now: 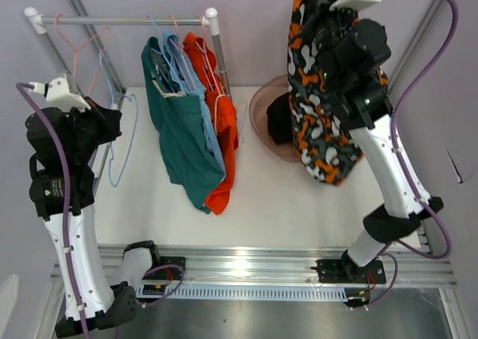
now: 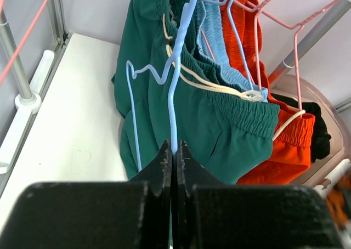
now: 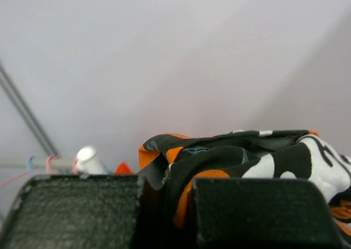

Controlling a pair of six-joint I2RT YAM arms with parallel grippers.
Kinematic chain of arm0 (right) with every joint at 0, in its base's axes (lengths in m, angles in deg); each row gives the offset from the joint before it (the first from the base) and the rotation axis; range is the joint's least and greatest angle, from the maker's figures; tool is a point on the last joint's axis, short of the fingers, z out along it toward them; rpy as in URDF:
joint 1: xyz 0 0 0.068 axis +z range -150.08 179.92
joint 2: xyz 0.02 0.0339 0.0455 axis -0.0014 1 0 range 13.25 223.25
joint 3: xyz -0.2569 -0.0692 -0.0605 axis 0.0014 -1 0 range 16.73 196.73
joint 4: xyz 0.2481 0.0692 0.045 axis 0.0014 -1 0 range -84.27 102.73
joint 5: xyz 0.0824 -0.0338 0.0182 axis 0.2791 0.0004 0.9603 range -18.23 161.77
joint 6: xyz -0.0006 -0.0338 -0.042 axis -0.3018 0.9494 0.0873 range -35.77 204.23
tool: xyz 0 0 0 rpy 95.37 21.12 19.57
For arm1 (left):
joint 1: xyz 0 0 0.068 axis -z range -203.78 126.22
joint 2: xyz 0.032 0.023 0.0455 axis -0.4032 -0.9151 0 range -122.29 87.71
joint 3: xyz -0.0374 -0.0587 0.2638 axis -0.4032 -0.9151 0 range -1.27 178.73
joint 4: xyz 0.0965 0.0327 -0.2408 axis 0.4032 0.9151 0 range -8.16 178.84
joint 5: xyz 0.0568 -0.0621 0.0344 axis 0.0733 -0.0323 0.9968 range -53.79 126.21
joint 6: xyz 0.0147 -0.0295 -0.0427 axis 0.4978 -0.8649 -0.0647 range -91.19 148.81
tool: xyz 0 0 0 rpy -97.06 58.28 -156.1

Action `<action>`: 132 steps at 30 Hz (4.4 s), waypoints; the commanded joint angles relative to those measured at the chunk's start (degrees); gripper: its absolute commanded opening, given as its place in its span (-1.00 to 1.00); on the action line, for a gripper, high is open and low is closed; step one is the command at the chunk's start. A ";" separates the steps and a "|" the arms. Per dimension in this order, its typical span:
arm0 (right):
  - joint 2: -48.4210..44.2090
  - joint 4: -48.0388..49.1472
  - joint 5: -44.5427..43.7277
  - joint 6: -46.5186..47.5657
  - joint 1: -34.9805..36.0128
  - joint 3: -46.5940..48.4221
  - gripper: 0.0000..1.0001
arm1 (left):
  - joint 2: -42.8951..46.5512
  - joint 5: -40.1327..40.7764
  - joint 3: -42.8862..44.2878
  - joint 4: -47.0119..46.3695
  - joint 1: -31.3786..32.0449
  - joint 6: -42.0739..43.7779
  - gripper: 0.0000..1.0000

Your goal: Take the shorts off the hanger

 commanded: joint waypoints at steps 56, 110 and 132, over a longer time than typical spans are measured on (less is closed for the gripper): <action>-6.50 -3.41 -1.05 -23.59 0.21 -65.80 0.98 | -41.12 7.52 39.28 1.23 2.21 6.32 -0.87; -16.16 -32.27 -1.95 -25.62 -5.50 -49.69 0.99 | -26.78 5.85 10.87 -18.81 18.20 -3.88 -0.03; -18.36 -27.26 1.83 -24.56 -7.62 -55.14 0.99 | -30.05 15.52 18.95 -15.74 21.81 0.16 -1.00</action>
